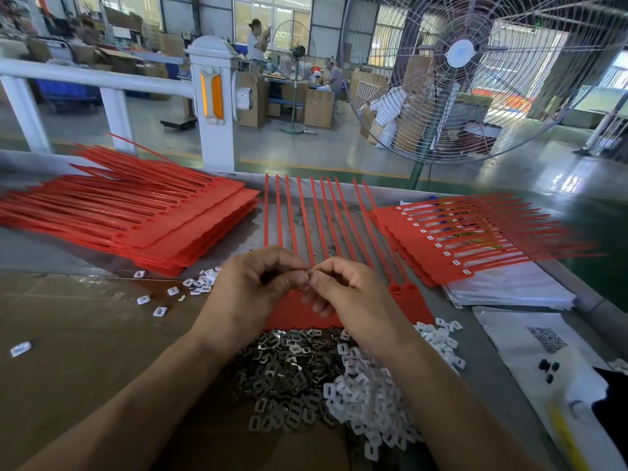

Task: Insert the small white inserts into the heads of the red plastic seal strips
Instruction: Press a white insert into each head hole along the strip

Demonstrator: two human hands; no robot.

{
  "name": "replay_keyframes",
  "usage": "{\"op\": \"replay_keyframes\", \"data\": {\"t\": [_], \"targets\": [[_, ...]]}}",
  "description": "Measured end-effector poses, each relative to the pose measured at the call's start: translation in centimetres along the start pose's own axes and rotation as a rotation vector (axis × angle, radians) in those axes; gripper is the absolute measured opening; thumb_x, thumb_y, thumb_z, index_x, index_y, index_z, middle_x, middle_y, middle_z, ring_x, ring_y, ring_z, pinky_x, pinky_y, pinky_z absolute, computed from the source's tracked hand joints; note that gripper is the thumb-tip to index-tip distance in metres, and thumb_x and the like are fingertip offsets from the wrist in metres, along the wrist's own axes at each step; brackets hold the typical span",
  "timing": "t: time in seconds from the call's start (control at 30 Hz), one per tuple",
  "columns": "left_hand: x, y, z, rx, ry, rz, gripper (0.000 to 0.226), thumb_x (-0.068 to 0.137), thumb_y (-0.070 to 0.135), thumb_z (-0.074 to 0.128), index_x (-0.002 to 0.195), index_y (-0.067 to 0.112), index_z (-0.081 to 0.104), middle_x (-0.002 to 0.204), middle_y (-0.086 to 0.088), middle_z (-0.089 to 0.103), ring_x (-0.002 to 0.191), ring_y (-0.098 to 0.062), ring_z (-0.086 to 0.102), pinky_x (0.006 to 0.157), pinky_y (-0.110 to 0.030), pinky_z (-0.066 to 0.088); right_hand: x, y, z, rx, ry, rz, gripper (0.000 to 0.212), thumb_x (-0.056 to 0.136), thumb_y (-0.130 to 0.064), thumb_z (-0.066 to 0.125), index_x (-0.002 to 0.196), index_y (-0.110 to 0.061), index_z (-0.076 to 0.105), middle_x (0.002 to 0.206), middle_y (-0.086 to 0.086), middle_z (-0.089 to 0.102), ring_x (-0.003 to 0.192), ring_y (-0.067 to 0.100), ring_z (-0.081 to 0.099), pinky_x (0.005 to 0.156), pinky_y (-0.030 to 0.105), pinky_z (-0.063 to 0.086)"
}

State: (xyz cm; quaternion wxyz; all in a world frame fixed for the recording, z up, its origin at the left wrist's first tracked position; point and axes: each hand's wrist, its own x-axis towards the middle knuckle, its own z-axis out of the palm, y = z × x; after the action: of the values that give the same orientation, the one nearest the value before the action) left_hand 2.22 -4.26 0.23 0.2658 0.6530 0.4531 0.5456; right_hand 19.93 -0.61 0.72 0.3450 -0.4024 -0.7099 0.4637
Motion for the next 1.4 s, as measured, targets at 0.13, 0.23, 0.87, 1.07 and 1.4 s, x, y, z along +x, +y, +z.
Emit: {"op": "replay_keyframes", "data": {"t": [0.13, 0.23, 0.87, 1.07, 1.4], "targets": [[0.0, 0.1, 0.0, 0.068, -0.018, -0.006, 0.011, 0.088, 0.003, 0.072, 0.095, 0.012, 0.072, 0.08, -0.001, 0.074, 0.074, -0.008, 0.067, 0.072, -0.019, 0.05, 0.0, 0.0, -0.1, 0.0, 0.028, -0.014, 0.019, 0.105, -0.029, 0.056, 0.096, -0.024, 0.072, 0.086, -0.005, 0.076, 0.076, 0.004, 0.068, 0.07, 0.017, 0.052], [-0.1, 0.0, -0.1, 0.207, -0.023, 0.055, 0.014, 0.088, 0.008, 0.074, 0.094, 0.02, 0.072, 0.081, 0.009, 0.073, 0.075, -0.014, 0.065, 0.068, -0.02, 0.048, 0.0, 0.1, -0.1, -0.016, 0.035, -0.017, 0.019, 0.105, -0.029, 0.057, 0.094, -0.025, 0.072, 0.086, -0.004, 0.076, 0.076, 0.004, 0.069, 0.07, 0.016, 0.052], [0.7, -2.4, -1.5, 0.644, 0.112, -0.138, 0.009, 0.084, 0.029, 0.078, 0.086, 0.035, 0.072, 0.092, 0.015, 0.062, 0.095, -0.014, 0.056, 0.093, -0.046, 0.045, 0.2, 0.6, -0.4, -0.2, 0.179, 0.05, 0.018, 0.101, -0.035, 0.061, 0.088, -0.029, 0.073, 0.082, -0.016, 0.075, 0.074, 0.002, 0.067, 0.076, 0.028, 0.054], [1.0, -2.8, -1.1, 0.714, 0.044, -0.225, 0.005, 0.084, 0.038, 0.077, 0.088, 0.036, 0.074, 0.103, 0.016, 0.063, 0.109, -0.012, 0.051, 0.1, -0.04, 0.034, 0.3, 0.7, -0.5, -0.216, 0.164, 0.065, 0.019, 0.101, -0.037, 0.06, 0.089, -0.031, 0.073, 0.084, -0.019, 0.075, 0.079, -0.004, 0.066, 0.084, 0.03, 0.053], [1.2, -2.6, -1.2, 0.68, 0.022, -0.274, 0.009, 0.083, 0.037, 0.077, 0.082, 0.044, 0.071, 0.103, 0.02, 0.061, 0.109, -0.009, 0.047, 0.101, -0.041, 0.033, 0.2, 0.7, -0.6, -0.234, 0.143, 0.051, 0.018, 0.1, -0.038, 0.06, 0.088, -0.032, 0.072, 0.084, -0.02, 0.074, 0.077, -0.004, 0.067, 0.075, 0.025, 0.049]]}}
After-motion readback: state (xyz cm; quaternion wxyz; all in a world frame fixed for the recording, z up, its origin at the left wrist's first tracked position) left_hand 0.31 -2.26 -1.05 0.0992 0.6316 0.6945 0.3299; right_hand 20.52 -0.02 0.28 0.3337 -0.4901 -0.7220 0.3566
